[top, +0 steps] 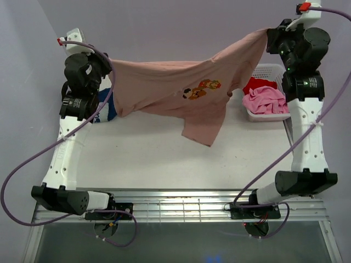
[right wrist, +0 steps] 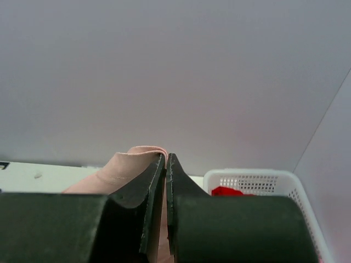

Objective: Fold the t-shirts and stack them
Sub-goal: Flatten the tshirt out, then fold the tshirt

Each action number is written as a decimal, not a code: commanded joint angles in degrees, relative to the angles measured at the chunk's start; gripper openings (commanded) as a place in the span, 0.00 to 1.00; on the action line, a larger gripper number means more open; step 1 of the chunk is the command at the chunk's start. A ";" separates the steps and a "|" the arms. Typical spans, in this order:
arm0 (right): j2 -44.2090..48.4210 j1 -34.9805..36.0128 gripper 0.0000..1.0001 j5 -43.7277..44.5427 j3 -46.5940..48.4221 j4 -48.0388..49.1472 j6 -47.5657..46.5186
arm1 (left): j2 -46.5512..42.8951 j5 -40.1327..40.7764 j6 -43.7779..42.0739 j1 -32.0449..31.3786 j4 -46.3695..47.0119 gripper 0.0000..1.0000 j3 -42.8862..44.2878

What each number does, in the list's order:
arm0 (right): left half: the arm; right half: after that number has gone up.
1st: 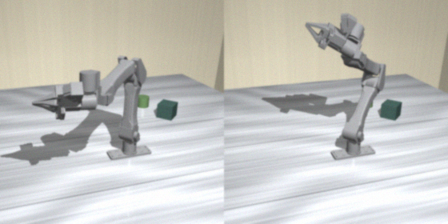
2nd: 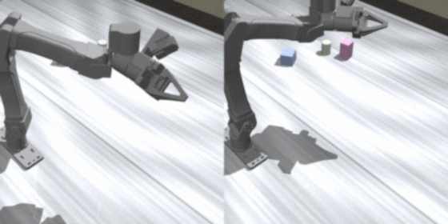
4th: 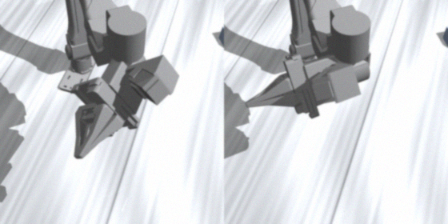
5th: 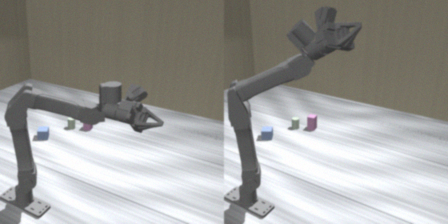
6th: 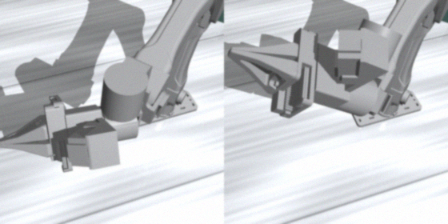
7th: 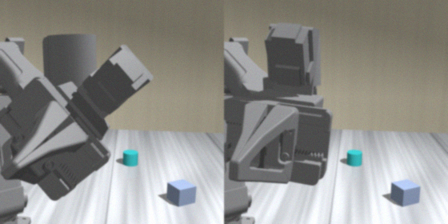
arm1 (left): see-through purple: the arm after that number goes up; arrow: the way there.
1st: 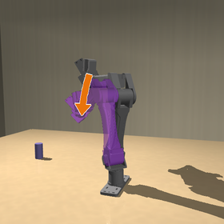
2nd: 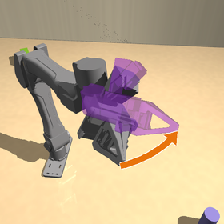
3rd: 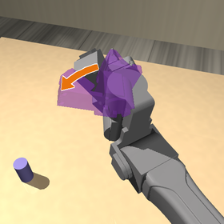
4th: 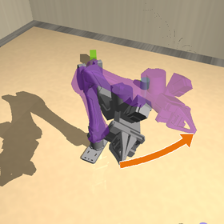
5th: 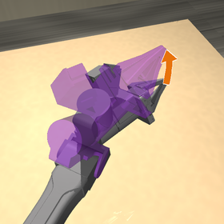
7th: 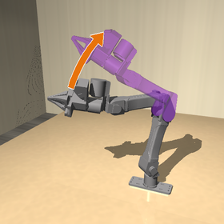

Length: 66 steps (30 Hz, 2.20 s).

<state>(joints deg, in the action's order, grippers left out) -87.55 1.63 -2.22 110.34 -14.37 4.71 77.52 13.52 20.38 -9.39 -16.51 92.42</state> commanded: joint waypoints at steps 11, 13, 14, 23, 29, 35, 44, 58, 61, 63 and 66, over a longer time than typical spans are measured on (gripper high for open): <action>24.77 -0.31 0.08 -9.47 -9.80 1.02 2.23 | -15.46 -21.16 -2.10 0.42 -16.16 0.04 4.07; 26.63 -0.22 0.08 -10.17 -8.75 0.05 2.58 | -16.86 -21.43 -1.40 0.42 -18.28 0.04 7.49; 27.34 -0.22 0.08 -10.35 -7.87 -0.56 2.76 | -17.39 -21.43 -1.22 0.34 -20.21 0.04 8.64; 29.27 -0.22 0.08 -8.33 9.79 -11.03 2.14 | -19.51 -25.29 3.26 0.42 -28.74 0.06 20.95; 29.46 -0.31 0.08 -7.71 12.26 -11.64 3.37 | -20.47 -25.82 6.24 0.42 -29.98 0.06 23.94; 24.11 -0.22 0.08 -7.18 10.79 -10.16 4.69 | -16.61 -20.05 5.90 0.33 -30.42 0.06 25.18; 4.98 -0.22 0.08 -8.77 -2.41 -1.28 5.40 | 0.40 -7.46 2.38 1.12 -14.28 0.02 -4.40; -23.63 2.68 0.08 -6.48 -2.94 4.18 3.38 | 31.64 -3.06 4.06 4.64 -1.43 0.00 -10.68; -27.40 2.94 0.08 -7.53 -1.72 3.13 2.85 | 34.18 -1.22 2.74 4.73 -1.24 0.00 -8.85; -30.57 3.91 0.08 -7.36 -1.18 2.59 1.89 | 35.42 -1.04 2.47 4.73 -0.80 0.00 -7.96; -34.52 5.49 0.08 -6.31 -0.66 1.98 0.48 | 37.97 -0.78 1.86 4.73 -0.36 0.00 -5.77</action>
<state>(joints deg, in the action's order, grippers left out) -117.75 5.96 -9.37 107.94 -13.93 7.38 113.71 11.09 23.40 -4.93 -19.75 83.53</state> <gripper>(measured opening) 0.079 0.009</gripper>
